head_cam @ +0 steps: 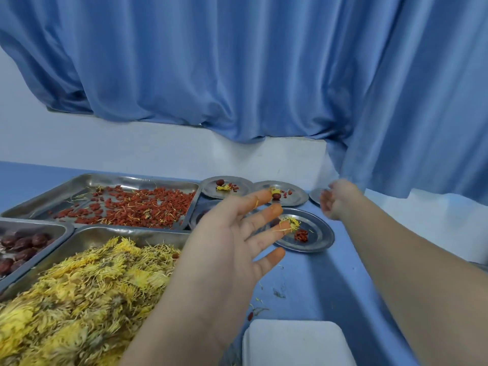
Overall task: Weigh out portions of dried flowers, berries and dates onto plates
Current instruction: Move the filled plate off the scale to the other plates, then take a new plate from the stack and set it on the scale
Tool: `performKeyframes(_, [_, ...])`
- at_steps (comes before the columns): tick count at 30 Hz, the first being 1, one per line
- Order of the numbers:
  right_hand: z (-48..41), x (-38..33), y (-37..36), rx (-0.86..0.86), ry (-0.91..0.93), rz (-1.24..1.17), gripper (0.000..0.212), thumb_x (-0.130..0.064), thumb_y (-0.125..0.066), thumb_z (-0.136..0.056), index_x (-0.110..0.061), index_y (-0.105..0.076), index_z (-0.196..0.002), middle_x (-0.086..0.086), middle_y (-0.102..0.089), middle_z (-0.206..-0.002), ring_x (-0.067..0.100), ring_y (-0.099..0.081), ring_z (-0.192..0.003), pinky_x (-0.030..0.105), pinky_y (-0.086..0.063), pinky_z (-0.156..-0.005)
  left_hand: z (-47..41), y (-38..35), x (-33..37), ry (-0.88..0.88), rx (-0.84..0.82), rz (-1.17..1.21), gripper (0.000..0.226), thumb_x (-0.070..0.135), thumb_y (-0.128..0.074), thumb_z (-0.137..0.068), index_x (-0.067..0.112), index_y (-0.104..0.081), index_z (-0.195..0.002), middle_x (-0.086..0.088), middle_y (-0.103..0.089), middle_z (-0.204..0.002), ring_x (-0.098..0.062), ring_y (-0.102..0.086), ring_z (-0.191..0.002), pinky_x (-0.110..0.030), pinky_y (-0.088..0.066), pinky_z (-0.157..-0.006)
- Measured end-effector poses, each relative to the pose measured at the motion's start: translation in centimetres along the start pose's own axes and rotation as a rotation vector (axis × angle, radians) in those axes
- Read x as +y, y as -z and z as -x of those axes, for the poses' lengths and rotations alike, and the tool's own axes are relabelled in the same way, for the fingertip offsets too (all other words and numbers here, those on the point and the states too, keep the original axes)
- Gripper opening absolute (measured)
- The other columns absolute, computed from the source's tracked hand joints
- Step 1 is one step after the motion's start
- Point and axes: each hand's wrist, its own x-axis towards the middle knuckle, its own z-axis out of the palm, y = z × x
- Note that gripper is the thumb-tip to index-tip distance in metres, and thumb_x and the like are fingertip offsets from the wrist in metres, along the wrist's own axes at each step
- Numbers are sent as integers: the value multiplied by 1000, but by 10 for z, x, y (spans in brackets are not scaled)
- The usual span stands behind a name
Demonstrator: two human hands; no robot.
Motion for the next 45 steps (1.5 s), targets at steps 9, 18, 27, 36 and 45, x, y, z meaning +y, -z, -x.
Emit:
performKeyframes(9, [162,-49,61,-414,102,327,6,-16,-53,-91,-11,-53,-94,3,-61,-70,17,-58,-61,27,-47,-59,27,-35,-19,20,-305,-222,27,35,-65,-67,25,-79,-87,-12,-71,-115,-26,-69,-94,-39,-46,-79])
performKeyframes(18, [245,-67,203,-388,393,887,12,-18,-61,-88,-9,-66,-94,2,-68,-77,14,-64,-66,25,-50,-60,52,-61,-52,-28,-473,-360,26,32,-63,-77,20,-75,-97,-11,-71,-109,-30,-69,-96,-33,-53,-70])
performKeyframes(27, [247,-42,268,-368,796,1855,22,-38,-57,-84,-27,-66,-100,-47,-49,-77,10,-54,-84,23,-41,-76,75,-32,-79,-80,-231,-255,24,32,-58,-76,21,-76,-87,-9,-72,-100,-23,-70,-82,-39,-44,-74])
performKeyframes(36, [256,-32,278,-246,931,1946,12,-21,-49,-80,-24,-52,-69,-5,-53,-66,22,-53,-72,32,-47,-64,83,8,-76,-47,-129,80,22,30,-46,-94,20,-65,-98,-2,-69,-91,-17,-67,-72,-29,-52,-56])
performKeyframes(45, [268,-20,283,122,1190,2055,13,-13,-44,-84,-22,-54,-87,-1,-56,-85,25,-55,-84,30,-35,-59,91,12,-79,-53,-125,84,22,29,-45,-94,18,-63,-101,-3,-68,-89,-19,-64,-73,-34,-41,-66])
